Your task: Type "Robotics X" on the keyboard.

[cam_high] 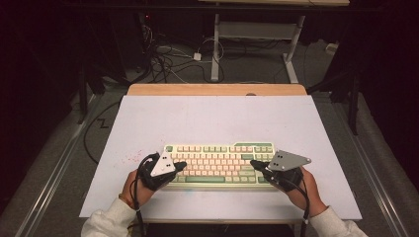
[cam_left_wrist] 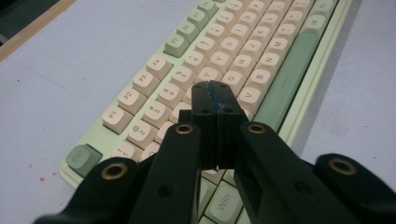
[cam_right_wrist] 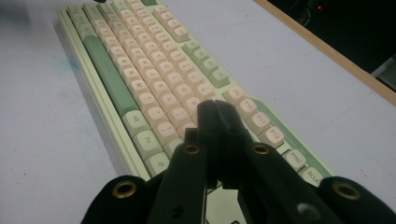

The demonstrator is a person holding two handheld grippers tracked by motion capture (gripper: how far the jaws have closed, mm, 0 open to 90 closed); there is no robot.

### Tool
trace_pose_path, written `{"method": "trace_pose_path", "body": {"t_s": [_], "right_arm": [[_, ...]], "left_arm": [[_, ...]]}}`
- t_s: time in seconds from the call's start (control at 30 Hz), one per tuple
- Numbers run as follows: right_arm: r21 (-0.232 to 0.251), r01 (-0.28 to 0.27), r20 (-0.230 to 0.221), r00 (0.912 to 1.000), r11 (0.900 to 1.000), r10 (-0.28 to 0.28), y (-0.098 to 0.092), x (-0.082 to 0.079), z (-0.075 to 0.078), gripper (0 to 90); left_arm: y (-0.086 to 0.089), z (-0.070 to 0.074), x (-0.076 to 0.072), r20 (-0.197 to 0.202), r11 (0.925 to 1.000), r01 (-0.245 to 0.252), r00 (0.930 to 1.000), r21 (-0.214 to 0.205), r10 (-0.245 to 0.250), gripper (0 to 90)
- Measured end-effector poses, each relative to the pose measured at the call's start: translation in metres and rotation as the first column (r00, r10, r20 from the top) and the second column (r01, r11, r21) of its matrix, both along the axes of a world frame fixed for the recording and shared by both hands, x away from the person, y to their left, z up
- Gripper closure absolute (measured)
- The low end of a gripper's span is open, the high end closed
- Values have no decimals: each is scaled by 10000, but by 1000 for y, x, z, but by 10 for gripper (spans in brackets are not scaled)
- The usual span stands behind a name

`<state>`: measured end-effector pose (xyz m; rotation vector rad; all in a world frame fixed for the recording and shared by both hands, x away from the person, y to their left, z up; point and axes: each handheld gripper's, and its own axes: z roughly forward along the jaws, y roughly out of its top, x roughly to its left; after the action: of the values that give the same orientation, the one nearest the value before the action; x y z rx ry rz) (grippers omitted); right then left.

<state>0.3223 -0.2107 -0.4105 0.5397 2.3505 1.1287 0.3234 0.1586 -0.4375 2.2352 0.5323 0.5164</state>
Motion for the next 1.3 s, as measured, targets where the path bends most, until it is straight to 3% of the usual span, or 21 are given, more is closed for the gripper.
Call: {"method": "trace_pose_path", "body": {"t_s": [0.47, 0.9, 1.3], "right_arm": [[-22, -51, -2, 10000, 10000, 51, 1, -1, 0, 897], [-11, -74, -11, 10000, 10000, 74, 2, -1, 0, 897], [-39, -140, -52, 9999, 9999, 139, 3, 0, -2, 897]], "left_arm": [[-12, -4, -7, -255, 9985, 548, 9982, 49, -547, 876], [-28, -17, -11, -638, 9926, 1081, 9925, 556, -1045, 876], [-26, -19, -5, -704, 9949, 870, 9940, 514, -833, 876]]}}
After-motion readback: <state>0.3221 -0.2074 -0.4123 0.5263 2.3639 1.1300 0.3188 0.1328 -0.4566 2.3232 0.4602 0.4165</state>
